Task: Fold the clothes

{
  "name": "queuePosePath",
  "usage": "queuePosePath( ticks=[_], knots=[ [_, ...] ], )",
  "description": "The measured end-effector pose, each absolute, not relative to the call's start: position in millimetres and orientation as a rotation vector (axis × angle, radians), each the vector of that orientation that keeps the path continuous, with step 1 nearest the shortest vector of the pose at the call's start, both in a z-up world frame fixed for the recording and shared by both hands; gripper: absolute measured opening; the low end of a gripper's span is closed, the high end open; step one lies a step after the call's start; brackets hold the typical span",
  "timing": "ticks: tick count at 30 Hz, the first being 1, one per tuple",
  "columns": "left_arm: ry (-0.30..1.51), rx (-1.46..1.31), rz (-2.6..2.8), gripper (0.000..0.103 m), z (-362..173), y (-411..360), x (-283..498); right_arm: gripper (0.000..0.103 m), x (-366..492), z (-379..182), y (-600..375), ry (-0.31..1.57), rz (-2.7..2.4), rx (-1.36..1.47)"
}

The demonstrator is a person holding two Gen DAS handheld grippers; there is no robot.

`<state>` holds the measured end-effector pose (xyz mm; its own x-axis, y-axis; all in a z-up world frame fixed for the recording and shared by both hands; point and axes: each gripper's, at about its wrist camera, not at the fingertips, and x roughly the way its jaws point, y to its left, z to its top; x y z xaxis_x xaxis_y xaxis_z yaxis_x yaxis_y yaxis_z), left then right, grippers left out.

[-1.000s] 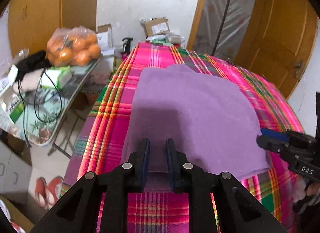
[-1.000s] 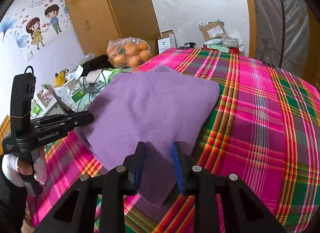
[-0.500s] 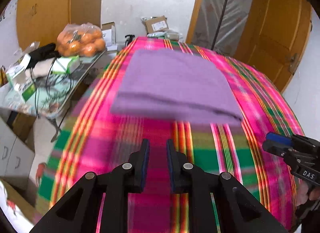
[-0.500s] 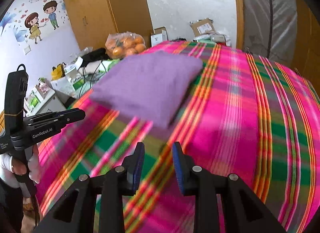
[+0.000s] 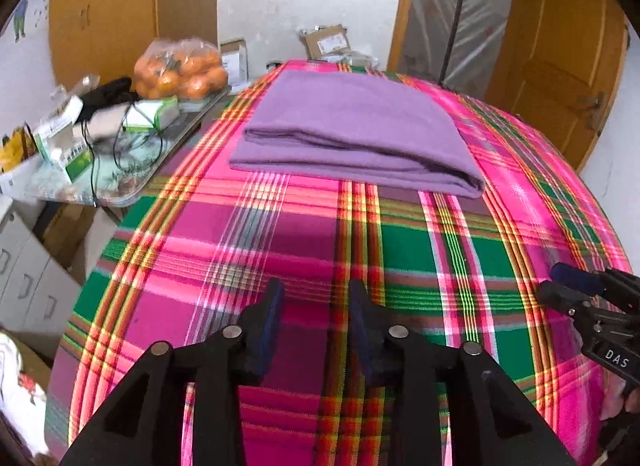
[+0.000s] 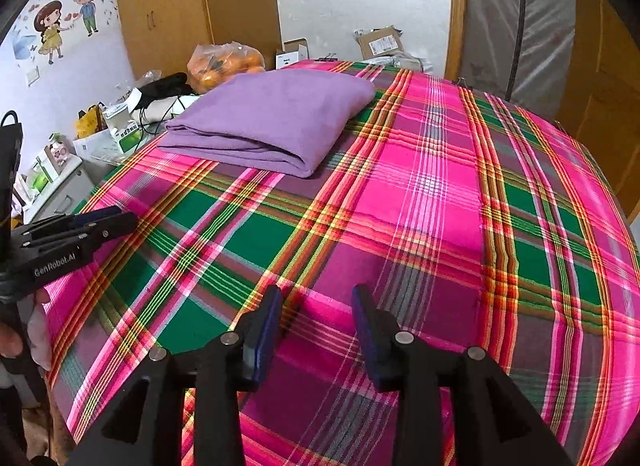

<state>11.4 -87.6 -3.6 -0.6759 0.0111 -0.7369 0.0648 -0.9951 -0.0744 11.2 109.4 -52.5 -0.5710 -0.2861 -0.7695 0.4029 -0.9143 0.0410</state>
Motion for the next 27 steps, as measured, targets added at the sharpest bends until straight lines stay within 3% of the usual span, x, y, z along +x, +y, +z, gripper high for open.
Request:
queuePosePath(
  ticks=[2,10,18,27],
  knots=[
    [0.135,1.254,-2.852,0.047,-3.9,-84.7,10.5,0.040,10.6,-53.2,107.8,0.208,-2.478,1.182],
    [0.099,1.283,-2.853,0.056,-4.0,-78.8,6.0,0.050,2.6,-55.2,96.8,0.235,-2.485,1.189],
    [0.089,1.293,-2.801,0.057,-3.2,-84.6,-9.3,0.058,-5.3,-55.9,89.8,0.244,-2.490,1.197],
    [0.066,1.315,-2.793,0.071,-3.8,-88.7,-26.7,0.067,-13.6,-56.6,84.2,0.252,-2.484,1.201]
  ],
)
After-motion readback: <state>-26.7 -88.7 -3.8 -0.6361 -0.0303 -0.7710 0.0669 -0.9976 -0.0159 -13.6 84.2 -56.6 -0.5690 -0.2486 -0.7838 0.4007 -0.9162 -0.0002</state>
